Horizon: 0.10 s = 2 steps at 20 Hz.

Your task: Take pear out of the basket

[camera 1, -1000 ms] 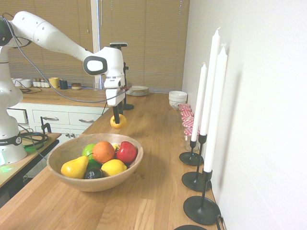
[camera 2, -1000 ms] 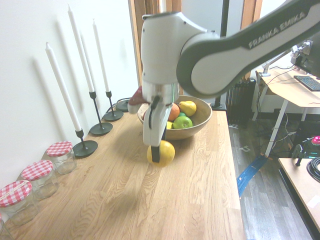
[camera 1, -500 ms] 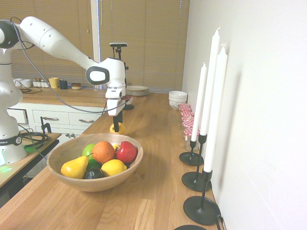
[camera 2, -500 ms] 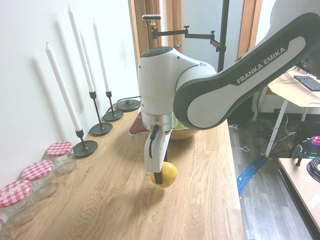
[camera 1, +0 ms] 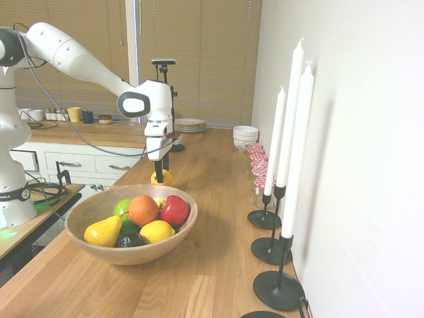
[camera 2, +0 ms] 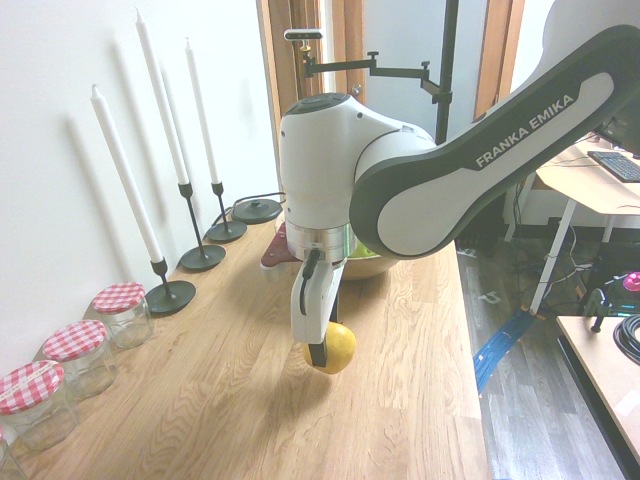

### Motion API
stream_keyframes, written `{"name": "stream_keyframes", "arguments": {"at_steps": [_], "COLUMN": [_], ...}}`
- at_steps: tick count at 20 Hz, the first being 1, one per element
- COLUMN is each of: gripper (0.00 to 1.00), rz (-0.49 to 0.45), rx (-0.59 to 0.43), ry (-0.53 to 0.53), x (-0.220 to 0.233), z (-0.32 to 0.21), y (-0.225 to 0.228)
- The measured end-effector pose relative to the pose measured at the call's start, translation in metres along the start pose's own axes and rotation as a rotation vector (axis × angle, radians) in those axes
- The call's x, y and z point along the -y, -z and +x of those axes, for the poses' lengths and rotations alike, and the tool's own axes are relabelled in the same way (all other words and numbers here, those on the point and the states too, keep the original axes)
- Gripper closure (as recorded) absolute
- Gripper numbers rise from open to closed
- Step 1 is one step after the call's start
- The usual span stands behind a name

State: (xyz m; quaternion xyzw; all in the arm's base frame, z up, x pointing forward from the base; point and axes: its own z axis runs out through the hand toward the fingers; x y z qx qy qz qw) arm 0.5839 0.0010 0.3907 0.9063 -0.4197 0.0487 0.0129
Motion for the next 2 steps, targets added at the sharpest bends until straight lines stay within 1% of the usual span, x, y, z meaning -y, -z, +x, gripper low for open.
{"name": "stream_keyframes", "arguments": {"at_steps": [2], "gripper": [0.0], "rz": [0.006], "rx": [-0.004], "ry": [0.0], "x": [0.0001], "z": [0.0001], "y": [0.0014]}}
